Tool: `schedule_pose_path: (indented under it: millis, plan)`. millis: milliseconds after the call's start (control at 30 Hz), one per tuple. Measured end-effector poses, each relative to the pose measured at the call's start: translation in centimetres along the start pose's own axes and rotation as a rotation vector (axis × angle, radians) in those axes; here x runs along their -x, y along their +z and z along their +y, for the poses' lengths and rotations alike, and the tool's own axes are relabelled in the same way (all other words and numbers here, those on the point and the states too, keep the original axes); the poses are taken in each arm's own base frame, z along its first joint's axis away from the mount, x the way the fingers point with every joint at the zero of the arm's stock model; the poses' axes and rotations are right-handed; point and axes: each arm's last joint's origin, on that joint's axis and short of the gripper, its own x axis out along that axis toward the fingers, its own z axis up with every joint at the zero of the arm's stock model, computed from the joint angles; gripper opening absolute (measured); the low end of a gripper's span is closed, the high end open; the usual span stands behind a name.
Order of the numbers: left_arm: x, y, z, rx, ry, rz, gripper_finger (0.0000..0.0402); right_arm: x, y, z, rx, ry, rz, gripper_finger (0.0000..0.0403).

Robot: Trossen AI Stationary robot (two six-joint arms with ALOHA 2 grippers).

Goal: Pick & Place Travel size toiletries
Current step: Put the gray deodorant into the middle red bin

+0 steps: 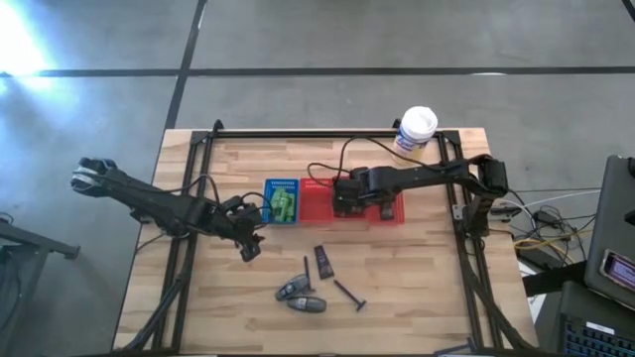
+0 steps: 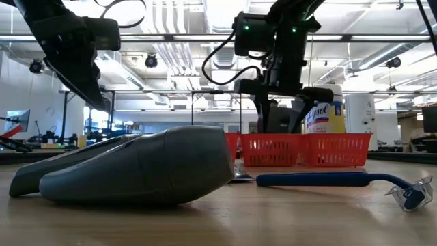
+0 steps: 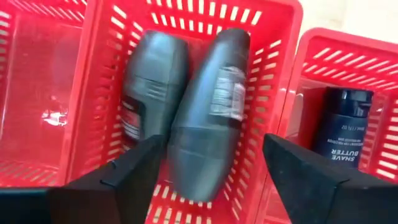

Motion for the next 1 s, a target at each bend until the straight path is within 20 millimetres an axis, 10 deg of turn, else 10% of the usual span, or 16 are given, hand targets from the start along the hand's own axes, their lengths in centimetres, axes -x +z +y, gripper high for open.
schedule_pose_path:
  millis: [333, 500, 1000]
  plan:
    - [0.0, 0.0, -0.3, -0.064, -0.070, 0.034, 0.0234, 3.1, -2.1, 2.2, 0.271, 0.098, 0.005, 0.0348]
    - [0.0, 0.1, -0.8, -0.119, -0.170, 0.042, 0.0234, 6.2, -5.6, 3.8, 0.522, 0.220, 0.033, 0.0360]
    - [-3.2, 0.5, -4.1, -0.107, -0.340, 0.045, 0.0234, 10.5, -15.6, 2.9, 0.523, 0.268, 0.166, 0.0322]
